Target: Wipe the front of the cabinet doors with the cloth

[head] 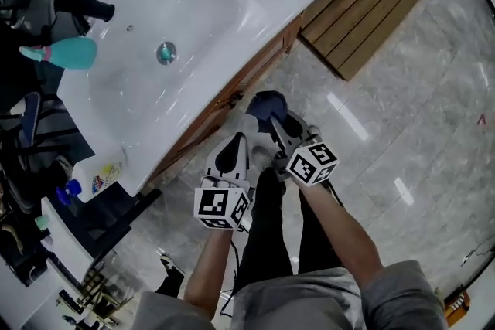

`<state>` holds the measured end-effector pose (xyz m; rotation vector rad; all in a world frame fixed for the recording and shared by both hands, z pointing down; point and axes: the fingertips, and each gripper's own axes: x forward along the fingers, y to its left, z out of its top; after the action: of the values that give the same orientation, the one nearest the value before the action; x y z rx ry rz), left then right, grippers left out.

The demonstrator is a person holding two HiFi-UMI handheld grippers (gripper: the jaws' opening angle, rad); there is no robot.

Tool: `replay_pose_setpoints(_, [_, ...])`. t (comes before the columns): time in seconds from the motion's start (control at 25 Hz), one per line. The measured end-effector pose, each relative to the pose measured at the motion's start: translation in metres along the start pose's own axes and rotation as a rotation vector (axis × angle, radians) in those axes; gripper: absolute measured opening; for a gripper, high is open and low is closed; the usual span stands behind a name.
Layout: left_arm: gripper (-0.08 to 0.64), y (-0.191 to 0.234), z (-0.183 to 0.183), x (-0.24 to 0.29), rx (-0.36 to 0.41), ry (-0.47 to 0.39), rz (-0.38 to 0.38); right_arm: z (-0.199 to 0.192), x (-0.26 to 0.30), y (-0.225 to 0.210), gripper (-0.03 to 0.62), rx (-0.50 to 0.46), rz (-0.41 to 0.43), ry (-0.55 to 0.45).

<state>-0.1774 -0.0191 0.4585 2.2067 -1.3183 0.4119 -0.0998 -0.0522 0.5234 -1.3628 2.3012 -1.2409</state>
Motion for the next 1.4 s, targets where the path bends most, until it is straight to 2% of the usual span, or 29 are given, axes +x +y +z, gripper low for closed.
replay_pose_setpoints(0.32, [0.006, -0.034, 0.065, -0.041, 0.016, -0.045, 0.012, 0.070, -0.044, 0.067, 0.080, -0.096, 0.006, 0.000])
replay_pose_setpoints(0.48, [0.006, -0.052, 0.106, -0.064, -0.001, -0.092, 0.034, 0.103, -0.062, 0.099, 0.080, -0.151, 0.002, 0.001])
replay_pose_setpoints(0.72, [0.006, -0.080, 0.170, -0.089, 0.021, -0.172, 0.022, 0.161, -0.081, 0.153, 0.080, -0.239, 0.019, -0.026])
replay_pose_setpoints(1.0, [0.006, -0.094, 0.224, -0.124, 0.072, -0.225, -0.002, 0.204, -0.096, 0.219, 0.080, -0.365, 0.062, -0.059])
replay_pose_setpoints(1.2, [0.006, -0.094, 0.257, -0.141, 0.086, -0.274, 0.006, 0.235, -0.101, 0.247, 0.080, -0.423, 0.055, -0.087])
replay_pose_setpoints(1.4, [0.006, -0.102, 0.274, -0.148, 0.116, -0.307, -0.009, 0.258, -0.106, 0.267, 0.080, -0.489, 0.054, -0.115])
